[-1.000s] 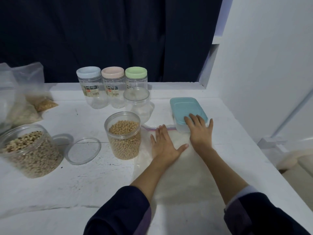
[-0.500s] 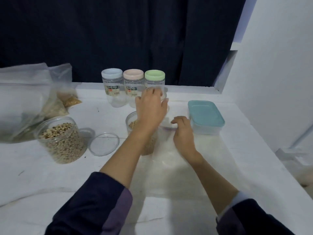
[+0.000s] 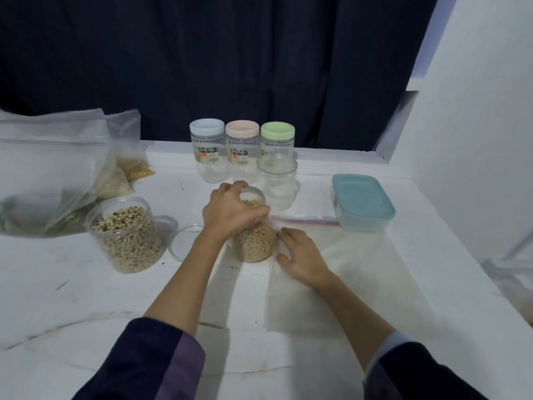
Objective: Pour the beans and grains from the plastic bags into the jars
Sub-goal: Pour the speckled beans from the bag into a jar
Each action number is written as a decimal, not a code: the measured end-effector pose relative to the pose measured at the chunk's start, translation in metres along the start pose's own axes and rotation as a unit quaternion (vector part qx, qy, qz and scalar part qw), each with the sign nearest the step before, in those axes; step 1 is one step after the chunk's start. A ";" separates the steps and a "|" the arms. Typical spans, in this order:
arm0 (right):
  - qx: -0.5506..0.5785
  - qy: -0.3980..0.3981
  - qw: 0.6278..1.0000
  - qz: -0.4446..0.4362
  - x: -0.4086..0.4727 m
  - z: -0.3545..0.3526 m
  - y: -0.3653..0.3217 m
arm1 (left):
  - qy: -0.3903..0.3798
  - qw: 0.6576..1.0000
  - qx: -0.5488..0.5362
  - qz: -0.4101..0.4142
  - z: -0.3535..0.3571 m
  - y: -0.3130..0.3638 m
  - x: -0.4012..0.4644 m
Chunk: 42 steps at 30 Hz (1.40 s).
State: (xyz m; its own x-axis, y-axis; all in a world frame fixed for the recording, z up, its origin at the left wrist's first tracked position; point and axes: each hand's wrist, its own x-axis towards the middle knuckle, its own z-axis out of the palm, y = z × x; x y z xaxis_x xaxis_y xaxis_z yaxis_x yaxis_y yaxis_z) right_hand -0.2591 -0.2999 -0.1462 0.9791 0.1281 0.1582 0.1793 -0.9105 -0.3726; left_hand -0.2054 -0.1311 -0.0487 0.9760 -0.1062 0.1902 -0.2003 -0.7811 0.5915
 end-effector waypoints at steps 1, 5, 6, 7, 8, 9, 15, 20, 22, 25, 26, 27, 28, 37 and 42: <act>-0.030 -0.017 0.999 -0.004 0.000 0.000 0.000 | 0.006 1.000 -0.020 -0.014 -0.003 -0.004 0.000; -0.093 -0.052 0.994 -0.009 0.002 0.003 0.000 | 0.035 0.998 -0.053 -0.031 -0.004 -0.011 -0.001; -0.090 -0.047 0.995 -0.006 0.002 0.004 0.000 | 0.041 0.998 -0.046 -0.027 -0.003 -0.009 -0.002; -0.077 -0.039 0.996 0.000 0.002 0.005 0.000 | 0.042 0.998 -0.034 -0.022 -0.001 -0.006 -0.002; -0.056 -0.027 0.998 0.008 0.001 0.006 0.001 | 0.039 0.999 -0.017 -0.014 0.001 -0.002 -0.003; -0.034 -0.021 0.999 0.018 0.001 0.005 0.001 | 0.034 0.999 0.003 -0.004 0.003 0.002 -0.004; 0.023 0.012 0.999 0.023 -0.005 0.001 -0.006 | -0.009 0.995 0.093 0.031 0.015 0.026 -0.004; 0.231 0.128 0.959 0.102 0.001 -0.008 -0.014 | -0.077 0.990 0.112 0.024 0.011 0.025 0.005; 0.314 0.223 0.911 0.149 0.013 -0.025 -0.026 | -0.126 0.992 -0.023 -0.006 -0.001 0.021 0.010; 0.327 0.313 0.880 0.145 0.030 -0.057 -0.056 | -0.119 0.972 -0.201 -0.021 -0.028 0.012 0.017; 0.318 0.336 0.878 0.124 0.035 -0.066 -0.070 | -0.093 0.975 -0.204 -0.005 -0.039 0.007 0.019; 0.305 0.354 0.879 0.094 0.039 -0.072 -0.085 | -0.062 0.977 -0.203 0.010 -0.052 -0.001 0.022; 0.291 0.365 0.883 0.057 0.044 -0.077 -0.101 | -0.033 0.978 -0.207 0.018 -0.065 -0.010 0.025; 0.079 -0.011 0.995 -0.059 0.099 -0.026 -0.206 | 0.050 0.976 -0.209 -0.018 -0.165 -0.112 0.039; -0.130 -0.258 0.957 0.020 0.111 0.026 -0.201 | 0.000 0.984 -0.172 -0.051 -0.167 -0.165 0.037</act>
State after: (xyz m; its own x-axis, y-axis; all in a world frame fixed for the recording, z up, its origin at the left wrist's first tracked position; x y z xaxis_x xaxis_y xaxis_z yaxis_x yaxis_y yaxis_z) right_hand -0.1838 -0.0919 -0.0778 0.9141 0.2071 -0.3486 0.1767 -0.9773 -0.1173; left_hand -0.1510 0.0966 -0.0083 0.9925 -0.0381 0.1164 -0.1188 -0.5324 0.8381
